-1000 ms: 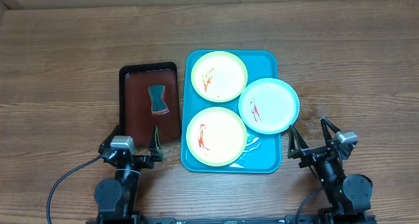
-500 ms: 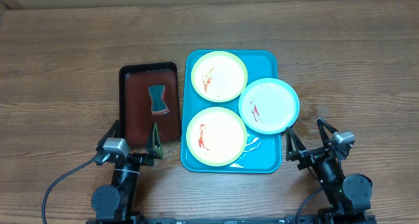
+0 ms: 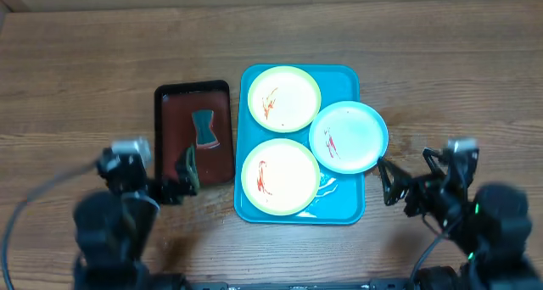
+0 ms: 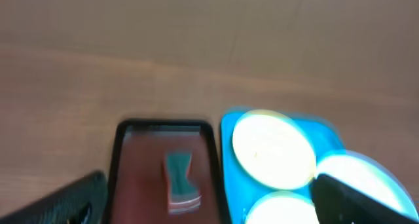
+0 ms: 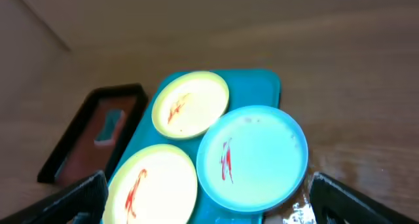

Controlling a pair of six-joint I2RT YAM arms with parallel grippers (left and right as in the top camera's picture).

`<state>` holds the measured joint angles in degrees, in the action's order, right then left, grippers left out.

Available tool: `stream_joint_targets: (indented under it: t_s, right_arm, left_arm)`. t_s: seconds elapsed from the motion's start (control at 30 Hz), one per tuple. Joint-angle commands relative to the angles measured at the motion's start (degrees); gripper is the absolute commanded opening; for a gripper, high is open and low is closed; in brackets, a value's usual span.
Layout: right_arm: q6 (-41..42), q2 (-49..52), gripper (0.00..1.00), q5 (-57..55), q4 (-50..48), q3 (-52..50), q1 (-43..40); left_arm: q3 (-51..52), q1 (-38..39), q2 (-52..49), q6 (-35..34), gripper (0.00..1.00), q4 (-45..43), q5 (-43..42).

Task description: Clean dirty plates on tray and stack at the side

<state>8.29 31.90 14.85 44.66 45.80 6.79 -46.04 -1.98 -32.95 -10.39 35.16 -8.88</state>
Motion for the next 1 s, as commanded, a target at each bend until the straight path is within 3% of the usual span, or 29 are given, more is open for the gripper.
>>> stream_joint_targets:
  t_s: [0.0, 0.13, 0.3, 0.53, 0.73, 0.93, 0.97]
  right_arm:
    - [-0.92, 9.94, 1.0, 0.24, 3.74, 10.03, -0.11]
    - [-0.44, 18.93, 1.0, 4.98, 2.62, 14.84, -0.11]
    - [-0.35, 25.97, 1.0, 17.9, 0.17, 14.86, 0.66]
    - [4.46, 37.9, 1.0, 0.98, 7.54, 14.21, 12.98]
    - [6.75, 48.87, 1.0, -7.21, 4.94, 14.21, 25.44]
    - [13.68, 59.21, 0.71, -9.68, 1.16, 14.21, 27.76]
    - [13.9, 59.76, 0.7, -9.7, 0.83, 14.21, 27.69]
  left_arm:
    - [-12.63, -0.24, -11.47, 1.4, 1.0, 7.89, 0.26]
    - [-25.31, -0.24, -23.54, 1.64, 1.0, 17.92, 0.39]
    - [-28.04, -0.24, -30.21, -0.11, 1.0, 20.09, -7.93]
    - [-28.04, -0.26, -37.24, -0.76, 1.0, 21.07, -4.44]
    - [-28.04, -0.24, -42.88, -2.73, 1.0, 21.84, -1.57]
    - [-28.04, 0.33, -49.11, -2.84, 0.98, 21.14, 0.44]
    - [-28.04, 0.59, -50.25, -2.99, 0.96, 20.9, 1.53]
